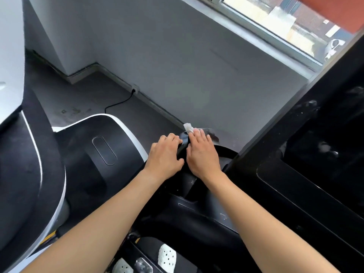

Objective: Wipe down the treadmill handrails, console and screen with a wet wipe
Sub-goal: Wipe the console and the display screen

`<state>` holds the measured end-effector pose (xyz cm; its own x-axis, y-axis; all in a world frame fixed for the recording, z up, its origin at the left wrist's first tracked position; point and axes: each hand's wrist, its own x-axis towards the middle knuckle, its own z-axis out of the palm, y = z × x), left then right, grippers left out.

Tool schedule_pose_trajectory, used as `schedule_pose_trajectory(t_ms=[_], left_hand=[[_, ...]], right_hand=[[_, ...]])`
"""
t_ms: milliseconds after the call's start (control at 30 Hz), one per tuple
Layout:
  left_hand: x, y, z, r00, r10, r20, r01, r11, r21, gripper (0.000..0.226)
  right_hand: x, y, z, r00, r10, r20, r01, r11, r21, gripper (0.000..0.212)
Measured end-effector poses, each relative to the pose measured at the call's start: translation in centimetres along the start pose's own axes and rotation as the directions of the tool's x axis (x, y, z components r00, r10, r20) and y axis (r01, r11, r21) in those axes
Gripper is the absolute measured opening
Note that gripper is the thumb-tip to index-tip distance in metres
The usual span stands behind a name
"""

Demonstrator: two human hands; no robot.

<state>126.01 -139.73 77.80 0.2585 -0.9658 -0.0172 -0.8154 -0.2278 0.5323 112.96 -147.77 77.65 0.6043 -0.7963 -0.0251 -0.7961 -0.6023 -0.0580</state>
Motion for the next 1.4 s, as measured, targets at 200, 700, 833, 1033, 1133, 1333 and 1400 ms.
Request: schedule_pose_trajectory(t_ms=[200, 700, 833, 1033, 1133, 1333, 1400], left_hand=[[0.0, -0.2, 0.5, 1.0, 0.003, -0.03, -0.004, 1.0, -0.018, 0.062], [-0.1, 0.7, 0.1, 1.0, 0.004, 0.005, -0.004, 0.999, 0.043, 0.053], [0.3, 2.6, -0.5, 0.995, -0.085, -0.043, 0.07, 0.961, -0.266, 0.041], [1.2, 6.2, -1.4, 0.978, -0.173, 0.12, 0.206, 0.672, -0.711, 0.029], [1.0, 7.0, -1.1, 0.988, -0.151, 0.039, 0.127, 0.632, -0.765, 0.016], [2.8, 7.4, -0.2, 0.989, -0.034, -0.141, -0.051, 0.828, -0.558, 0.011], [3.8, 7.7, 0.7, 0.986, 0.07, -0.154, -0.137, 0.863, -0.486, 0.019]], right_hand=[[3.2, 2.5, -0.3, 0.997, 0.073, 0.017, -0.07, 0.99, -0.124, 0.051], [-2.3, 1.1, -2.6, 0.979, 0.136, -0.149, -0.104, 0.974, 0.204, 0.062], [-3.5, -0.4, -4.3, 0.95, 0.211, -0.23, -0.084, 0.882, 0.465, 0.05], [-6.2, 0.0, -5.6, 0.889, 0.342, -0.306, -0.094, 0.788, 0.609, 0.019], [-7.1, 1.2, -5.6, 0.891, 0.362, -0.272, -0.148, 0.8, 0.581, 0.017], [-8.9, 3.1, -6.3, 0.895, 0.021, -0.445, -0.036, 0.999, -0.027, 0.011], [-9.3, 3.9, -6.4, 0.895, -0.012, -0.446, -0.066, 0.985, -0.158, 0.011]])
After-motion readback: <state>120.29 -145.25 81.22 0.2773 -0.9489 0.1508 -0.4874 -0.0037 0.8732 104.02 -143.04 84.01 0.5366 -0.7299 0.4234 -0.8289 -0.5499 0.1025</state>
